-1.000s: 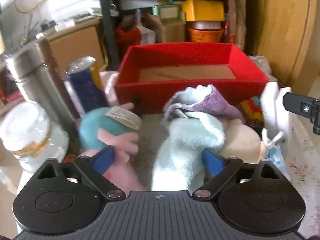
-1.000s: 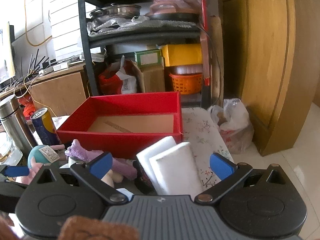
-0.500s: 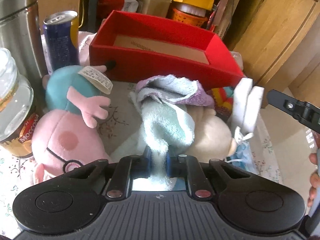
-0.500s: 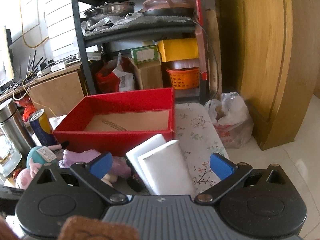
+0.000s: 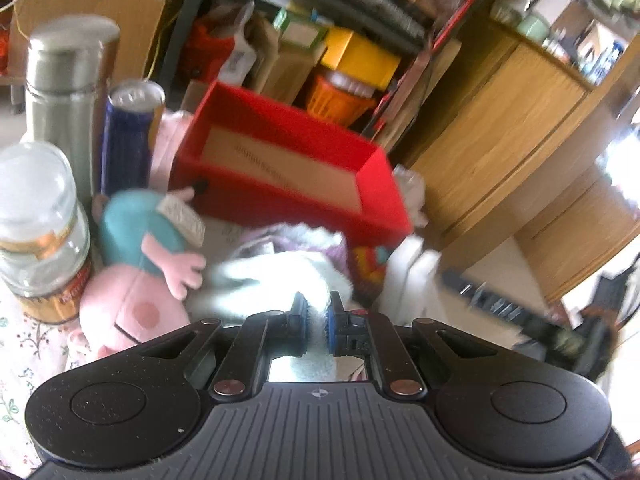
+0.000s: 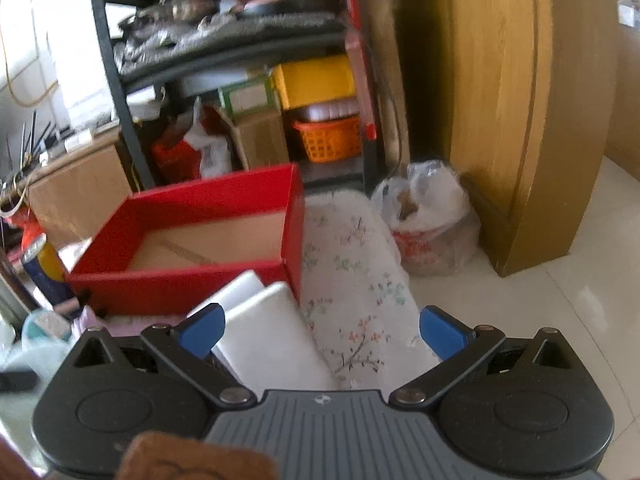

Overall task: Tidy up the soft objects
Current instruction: 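Grasp the light blue towel with the left tool while the right tool grasps a white sponge block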

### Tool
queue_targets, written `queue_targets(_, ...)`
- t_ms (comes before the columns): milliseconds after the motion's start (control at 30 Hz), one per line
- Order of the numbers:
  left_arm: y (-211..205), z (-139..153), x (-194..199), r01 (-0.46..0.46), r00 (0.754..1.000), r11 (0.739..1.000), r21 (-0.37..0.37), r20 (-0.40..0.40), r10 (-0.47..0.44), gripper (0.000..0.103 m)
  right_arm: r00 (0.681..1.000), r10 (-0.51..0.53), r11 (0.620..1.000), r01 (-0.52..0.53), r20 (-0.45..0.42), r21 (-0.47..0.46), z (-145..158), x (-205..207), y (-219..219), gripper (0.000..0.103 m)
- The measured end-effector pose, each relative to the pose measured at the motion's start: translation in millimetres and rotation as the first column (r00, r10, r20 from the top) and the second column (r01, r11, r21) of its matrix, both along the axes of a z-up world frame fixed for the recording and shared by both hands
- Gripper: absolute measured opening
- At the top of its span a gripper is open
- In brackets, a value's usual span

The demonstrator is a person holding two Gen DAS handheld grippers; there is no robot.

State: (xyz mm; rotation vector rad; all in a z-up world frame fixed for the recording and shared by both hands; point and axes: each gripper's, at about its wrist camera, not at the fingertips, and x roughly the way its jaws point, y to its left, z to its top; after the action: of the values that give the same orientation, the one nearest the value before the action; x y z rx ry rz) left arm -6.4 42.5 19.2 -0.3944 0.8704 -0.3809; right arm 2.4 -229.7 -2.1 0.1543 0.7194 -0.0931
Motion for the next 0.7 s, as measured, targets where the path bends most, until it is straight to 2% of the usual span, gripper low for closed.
queue_targets(167,6.8,11.9,-3.2,-0.006,1.0,0.999,-0.037,0.027,0.007,0.006,0.992,0.128,0.983,-0.128,-0.008,-0.132,-14.4,6.6,16.4,0.079)
queue_targets(267,6.0,9.9,-1.6,0.005,1.0,0.999,-0.036,0.016,-0.005,0.006,0.981,0.193,0.967,-0.19,0.0,-0.171,-18.1,14.5,21.6,0.078)
queue_targets(333,3.5,8.2,-0.3,0.014,1.0,0.999,-0.039,0.005,-0.014,0.006,0.975,0.221,0.963,-0.219,-0.004,-0.154,-18.6,19.3,20.3,0.078)
queue_targets(500,8.5,7.4,-2.4,0.023,1.0,0.998,-0.05,0.01,-0.022,0.007,0.947,0.321,0.946,-0.322,-0.026,-0.036,-18.9,24.6,16.8,0.078)
queue_targets(600,6.8,4.8,-1.5,0.026,1.0,0.999,-0.048,0.004,-0.026,0.007,0.947,0.318,0.945,-0.32,-0.036,-0.068,-24.2,26.2,18.8,0.078)
queue_targets(700,4.6,3.0,-1.5,0.036,0.999,0.998,-0.047,-0.001,-0.036,0.007,0.941,0.332,0.94,-0.335,-0.064,-0.06,-31.0,34.7,18.2,0.078)
